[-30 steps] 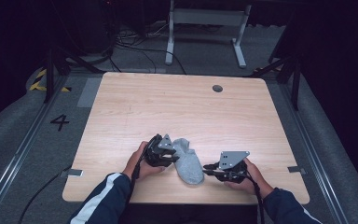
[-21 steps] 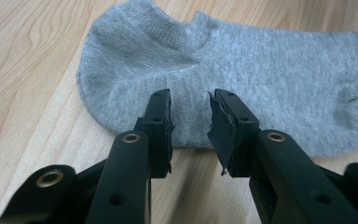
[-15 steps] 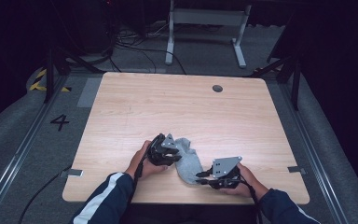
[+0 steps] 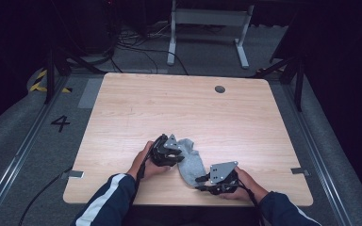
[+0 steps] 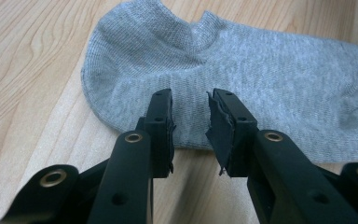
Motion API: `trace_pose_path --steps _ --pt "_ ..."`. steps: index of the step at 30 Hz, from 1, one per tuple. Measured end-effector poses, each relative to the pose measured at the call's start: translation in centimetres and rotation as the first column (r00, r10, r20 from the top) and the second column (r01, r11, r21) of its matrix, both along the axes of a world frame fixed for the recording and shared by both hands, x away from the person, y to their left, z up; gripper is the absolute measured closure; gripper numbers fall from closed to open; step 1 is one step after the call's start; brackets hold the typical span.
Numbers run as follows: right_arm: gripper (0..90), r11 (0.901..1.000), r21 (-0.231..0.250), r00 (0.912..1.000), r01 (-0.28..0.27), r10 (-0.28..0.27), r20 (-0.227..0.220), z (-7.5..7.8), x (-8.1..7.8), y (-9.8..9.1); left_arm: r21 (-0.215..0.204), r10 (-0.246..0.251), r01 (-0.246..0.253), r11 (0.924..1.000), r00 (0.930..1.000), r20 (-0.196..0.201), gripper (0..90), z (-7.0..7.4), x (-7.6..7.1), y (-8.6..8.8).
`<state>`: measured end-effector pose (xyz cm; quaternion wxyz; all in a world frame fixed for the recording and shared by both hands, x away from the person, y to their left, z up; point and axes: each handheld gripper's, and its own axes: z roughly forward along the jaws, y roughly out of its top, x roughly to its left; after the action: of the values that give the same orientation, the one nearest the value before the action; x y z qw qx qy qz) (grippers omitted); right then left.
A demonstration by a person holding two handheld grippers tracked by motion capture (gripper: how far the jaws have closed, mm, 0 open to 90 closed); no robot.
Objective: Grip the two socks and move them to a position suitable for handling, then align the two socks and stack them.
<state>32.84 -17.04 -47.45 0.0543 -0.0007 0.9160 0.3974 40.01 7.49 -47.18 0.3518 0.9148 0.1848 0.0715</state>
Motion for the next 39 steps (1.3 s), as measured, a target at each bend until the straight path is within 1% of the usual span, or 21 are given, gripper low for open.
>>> trace_pose_path --steps 4,7,9,14,16,17,20,21,22,26,28,31,32,33,35,36,37,38,39 --pt "71.3 0.9999 0.005 0.9999 0.014 -0.014 0.004 -0.4 0.2 -0.1 -0.003 -0.007 0.007 1.0000 1.0000 0.002 69.6 -0.1 0.2 0.0" --pt "77.5 0.9995 0.026 0.9997 0.016 -0.016 -0.016 -0.6 0.6 -0.4 -0.015 -0.015 0.015 0.9998 0.9999 -0.001 70.1 -0.2 0.4 0.1" --pt "79.8 0.9993 0.032 0.9997 0.018 -0.018 -0.016 -0.6 0.8 -0.4 -0.016 -0.016 0.016 0.9997 0.9999 -0.006 70.3 -0.2 0.5 0.1" --pt "81.2 0.9995 0.021 0.9996 0.024 -0.024 0.012 -0.5 0.5 -0.3 -0.014 -0.013 0.013 0.9998 0.9999 0.002 70.4 -0.2 0.5 0.0" --pt "82.2 0.9996 0.016 0.9996 0.024 -0.024 0.016 -0.5 0.5 -0.2 -0.014 -0.009 0.009 0.9999 0.9999 0.006 70.4 -0.2 0.4 -0.1" --pt "82.7 0.9997 0.005 0.9994 0.023 -0.023 0.027 -0.4 0.4 -0.1 -0.016 -0.010 0.010 0.9998 0.9999 0.003 70.4 -0.2 0.4 -0.1" --pt "83.8 0.9997 0.006 0.9993 0.024 -0.024 0.027 -0.4 0.4 -0.1 -0.018 -0.015 0.015 0.9997 0.9999 -0.001 70.4 -0.2 0.5 -0.1" --pt "84.0 0.9995 0.014 0.9995 0.029 -0.029 0.013 -0.5 0.5 -0.2 -0.018 -0.013 0.013 0.9998 0.9999 0.000 70.5 -0.2 0.5 -0.1" --pt "84.2 0.9995 0.017 0.9996 0.028 -0.028 0.009 -0.5 0.6 -0.2 -0.017 -0.012 0.012 0.9998 0.9999 0.001 70.5 -0.2 0.5 -0.2" --pt "84.6 0.9997 0.001 0.9992 0.023 -0.023 0.031 -0.3 0.4 -0.1 -0.021 -0.009 0.009 0.9997 1.0000 0.000 70.5 -0.3 0.5 -0.3" --pt "84.8 0.9998 -0.001 0.9992 0.022 -0.022 0.033 -0.3 0.4 0.0 -0.021 -0.009 0.009 0.9997 1.0000 0.001 70.5 -0.3 0.5 -0.4" --pt "85.3 0.9998 -0.002 0.9996 0.021 -0.021 0.019 -0.2 0.5 -0.2 -0.016 -0.011 0.011 0.9998 0.9999 0.005 70.7 -0.2 0.5 -0.5" --pt "85.4 0.9998 -0.007 0.9997 0.019 -0.019 0.016 -0.2 0.4 -0.2 -0.015 -0.019 0.019 0.9997 0.9998 0.009 70.7 -0.2 0.5 -0.7" --pt "85.5 0.9998 -0.011 0.9997 0.018 -0.018 0.014 -0.1 0.4 -0.2 -0.023 -0.024 0.024 0.9994 0.9997 0.010 70.7 -0.3 0.5 -0.9" --pt "85.7 0.9997 -0.023 0.9997 0.013 -0.012 0.020 0.0 0.2 -0.3 -0.029 -0.036 0.036 0.9989 0.9993 0.005 70.7 -0.3 0.6 -1.1" --pt "85.8 0.9995 -0.029 0.9997 0.011 -0.010 0.024 0.1 0.1 -0.3 -0.040 -0.042 0.042 0.9983 0.9991 0.000 70.8 -0.4 0.7 -1.5" --pt "85.8 0.9995 -0.029 0.9997 0.011 -0.010 0.024 0.1 0.1 -0.3 -0.040 -0.042 0.042 0.9983 0.9991 0.000 70.8 -0.4 0.7 -1.5" --pt "86.0 0.9992 -0.039 0.9997 0.004 -0.003 0.025 0.2 -0.1 -0.5 -0.044 -0.044 0.044 0.9980 0.9990 -0.001 70.8 -0.4 0.7 -1.7" --pt "86.0 0.9990 -0.044 0.9997 0.007 -0.006 0.026 0.3 -0.2 -0.6 -0.041 -0.057 0.057 0.9975 0.9983 0.010 70.8 -0.5 0.6 -2.4"
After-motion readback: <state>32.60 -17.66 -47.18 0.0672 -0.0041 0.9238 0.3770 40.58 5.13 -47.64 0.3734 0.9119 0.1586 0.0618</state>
